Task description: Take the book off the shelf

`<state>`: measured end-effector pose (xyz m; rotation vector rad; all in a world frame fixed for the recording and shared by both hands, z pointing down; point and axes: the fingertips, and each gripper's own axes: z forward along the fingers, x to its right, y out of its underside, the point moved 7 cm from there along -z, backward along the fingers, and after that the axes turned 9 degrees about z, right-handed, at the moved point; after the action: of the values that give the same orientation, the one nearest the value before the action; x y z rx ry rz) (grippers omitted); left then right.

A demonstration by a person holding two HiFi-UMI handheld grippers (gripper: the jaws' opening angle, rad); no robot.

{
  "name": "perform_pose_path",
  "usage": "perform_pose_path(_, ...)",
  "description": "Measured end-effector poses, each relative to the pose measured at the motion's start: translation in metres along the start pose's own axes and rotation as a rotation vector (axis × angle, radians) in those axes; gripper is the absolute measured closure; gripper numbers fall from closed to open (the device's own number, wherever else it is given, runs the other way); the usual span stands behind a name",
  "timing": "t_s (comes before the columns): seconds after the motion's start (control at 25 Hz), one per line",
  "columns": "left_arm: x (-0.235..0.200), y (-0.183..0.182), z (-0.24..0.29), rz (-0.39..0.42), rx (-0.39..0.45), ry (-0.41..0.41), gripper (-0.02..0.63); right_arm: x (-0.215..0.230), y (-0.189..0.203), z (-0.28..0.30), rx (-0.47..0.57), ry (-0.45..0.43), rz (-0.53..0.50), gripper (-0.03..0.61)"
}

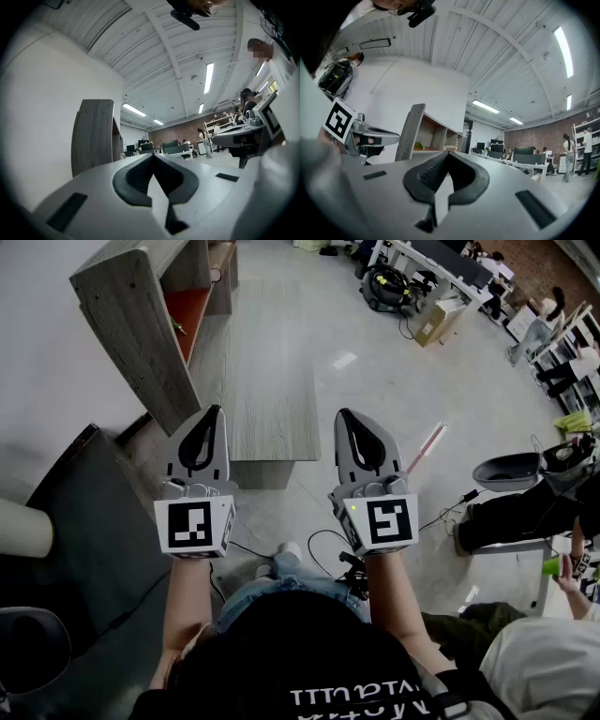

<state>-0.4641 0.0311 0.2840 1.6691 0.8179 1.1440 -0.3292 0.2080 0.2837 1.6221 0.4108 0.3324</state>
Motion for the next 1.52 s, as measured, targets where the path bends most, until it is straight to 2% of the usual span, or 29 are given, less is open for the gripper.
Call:
perform_pose_path(0.4, -0.001, -0.005, -0.009, -0.012, 0.013, -0.001, 0.601, -0.011, -0.004, -0.011, -0.001, -0.012, -0.016, 0.565)
perform_pose_path(0.56, 0.005, -0.003, -0.016, -0.023, 0.014, 0.021, 0.601, -0.017, 0.000, -0.021, -0.011, -0.025, 0.023, 0.565)
perform_pose_path(0.6, 0.006, -0.002, -0.017, -0.025, 0.014, 0.026, 0.601, -0.018, 0.003, -0.022, -0.023, -0.035, 0.043, 0.536)
perform_pose_path(0.64, 0.007, -0.001, -0.019, -0.025, 0.013, 0.031, 0.601, -0.019, 0.006, -0.023, -0.036, -0.045, 0.066, 0.367)
perform_pose_path(0.68, 0.009, -0.001, -0.020, -0.024, 0.013, 0.035, 0.601, -0.020, 0.010, -0.025, -0.045, -0.046, 0.087, 0.235)
perform_pose_path(0.76, 0.012, -0.001, -0.025, -0.022, 0.014, 0.044, 0.601, -0.019, 0.014, -0.031, -0.056, -0.012, 0.099, 0.210)
perform_pose_path(0.96, 0.018, -0.002, -0.030, -0.030, 0.017, 0.058, 0.601, -0.017, 0.019, -0.042, -0.096, 0.039, 0.107, 0.206)
perform_pose_path(1.12, 0.024, -0.003, -0.023, -0.027, 0.024, 0.076, 0.601, -0.008, 0.019, -0.036, -0.112, 0.072, 0.053, 0.206)
perform_pose_path(1.36, 0.029, 0.002, 0.002, -0.012, 0.013, 0.057, 0.601, 0.008, 0.029, -0.007, -0.244, 0.049, -0.056, 0.206)
perform_pose_path(1.52, 0.037, 0.003, 0.030, -0.006, 0.006, 0.018, 0.601, 0.036, 0.039, 0.014, -0.323, 0.025, -0.111, 0.207)
